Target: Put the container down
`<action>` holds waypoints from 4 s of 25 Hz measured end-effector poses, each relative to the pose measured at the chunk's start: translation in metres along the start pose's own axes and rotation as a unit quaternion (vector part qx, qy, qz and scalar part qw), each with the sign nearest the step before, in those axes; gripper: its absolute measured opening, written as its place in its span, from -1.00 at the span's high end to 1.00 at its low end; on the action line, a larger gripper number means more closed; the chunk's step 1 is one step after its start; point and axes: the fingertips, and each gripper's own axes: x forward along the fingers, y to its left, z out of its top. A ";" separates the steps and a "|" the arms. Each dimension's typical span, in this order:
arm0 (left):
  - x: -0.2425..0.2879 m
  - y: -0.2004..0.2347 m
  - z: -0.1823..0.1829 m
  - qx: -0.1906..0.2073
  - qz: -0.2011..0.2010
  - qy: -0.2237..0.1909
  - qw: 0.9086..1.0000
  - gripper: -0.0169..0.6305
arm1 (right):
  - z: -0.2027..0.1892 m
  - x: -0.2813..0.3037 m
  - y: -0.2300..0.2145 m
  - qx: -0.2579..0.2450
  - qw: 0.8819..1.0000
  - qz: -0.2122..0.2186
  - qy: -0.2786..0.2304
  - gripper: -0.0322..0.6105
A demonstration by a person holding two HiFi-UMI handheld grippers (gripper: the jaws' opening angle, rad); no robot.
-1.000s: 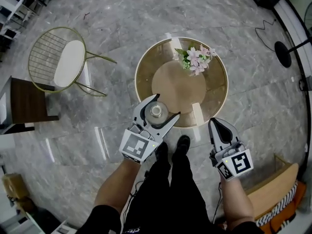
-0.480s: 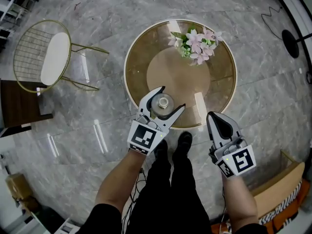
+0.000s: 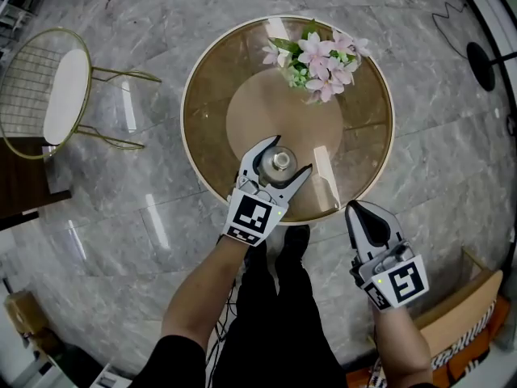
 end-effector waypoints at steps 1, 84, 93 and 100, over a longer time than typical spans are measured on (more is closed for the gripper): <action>0.006 0.001 -0.005 0.002 0.000 0.003 1.000 -0.12 | -0.002 0.001 -0.003 -0.001 1.000 -0.001 0.001 0.86; -0.268 -0.005 0.228 -0.017 0.020 -0.009 1.000 0.69 | 0.228 -0.116 0.171 -0.038 0.997 -0.031 -0.055 0.86; -0.322 -0.071 0.311 -0.042 -0.023 -0.023 0.999 0.85 | 0.276 -0.188 0.185 -0.050 0.992 -0.002 -0.117 0.86; -0.347 -0.135 0.350 -0.030 0.070 -0.036 0.996 0.90 | 0.284 -0.264 0.169 -0.067 0.987 0.049 -0.139 0.86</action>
